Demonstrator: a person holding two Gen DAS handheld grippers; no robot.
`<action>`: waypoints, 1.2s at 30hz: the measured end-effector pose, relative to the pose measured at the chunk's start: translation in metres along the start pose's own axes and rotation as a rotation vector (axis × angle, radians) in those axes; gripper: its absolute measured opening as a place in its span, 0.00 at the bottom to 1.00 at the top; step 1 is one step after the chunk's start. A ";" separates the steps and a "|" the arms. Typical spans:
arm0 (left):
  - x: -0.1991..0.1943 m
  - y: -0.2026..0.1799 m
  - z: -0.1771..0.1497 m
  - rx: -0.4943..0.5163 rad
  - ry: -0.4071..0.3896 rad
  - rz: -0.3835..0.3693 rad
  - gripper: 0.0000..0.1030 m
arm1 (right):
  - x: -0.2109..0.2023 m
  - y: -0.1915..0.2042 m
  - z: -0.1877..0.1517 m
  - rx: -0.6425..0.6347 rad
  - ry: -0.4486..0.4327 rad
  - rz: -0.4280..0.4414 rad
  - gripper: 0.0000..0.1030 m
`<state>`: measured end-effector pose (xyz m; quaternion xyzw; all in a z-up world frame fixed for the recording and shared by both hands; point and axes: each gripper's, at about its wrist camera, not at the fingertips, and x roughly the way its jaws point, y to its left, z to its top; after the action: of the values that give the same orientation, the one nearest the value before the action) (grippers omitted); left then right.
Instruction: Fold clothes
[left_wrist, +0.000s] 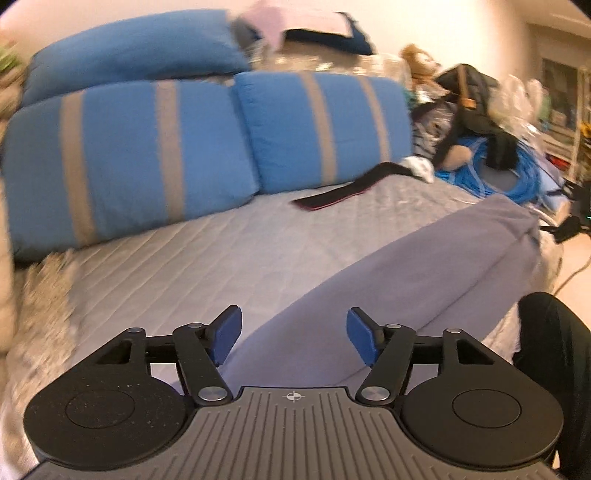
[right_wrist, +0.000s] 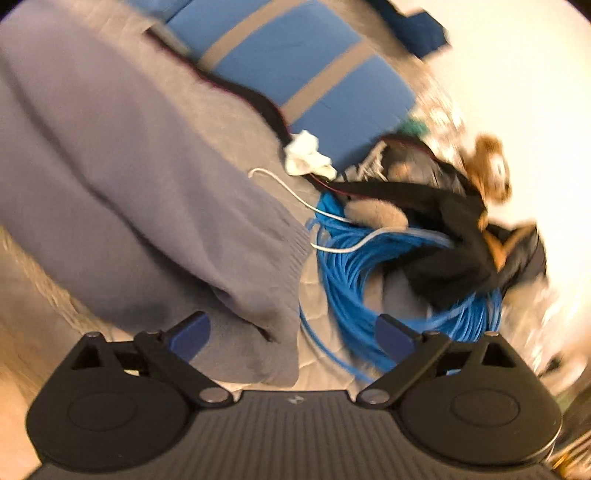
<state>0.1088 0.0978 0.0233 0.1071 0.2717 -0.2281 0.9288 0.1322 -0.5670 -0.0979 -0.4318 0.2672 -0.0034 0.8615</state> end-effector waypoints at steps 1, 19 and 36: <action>0.005 -0.012 0.004 0.022 -0.003 -0.008 0.60 | 0.003 0.004 0.001 -0.039 -0.003 -0.013 0.97; 0.100 -0.179 0.017 0.408 -0.001 -0.018 0.60 | 0.019 -0.012 0.038 -0.402 -0.061 -0.117 0.14; 0.173 -0.302 -0.024 0.975 -0.028 0.236 0.60 | 0.004 -0.056 0.078 -0.394 -0.112 -0.121 0.14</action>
<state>0.0822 -0.2210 -0.1148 0.5556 0.1069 -0.2235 0.7937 0.1843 -0.5448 -0.0203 -0.6068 0.1881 0.0210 0.7720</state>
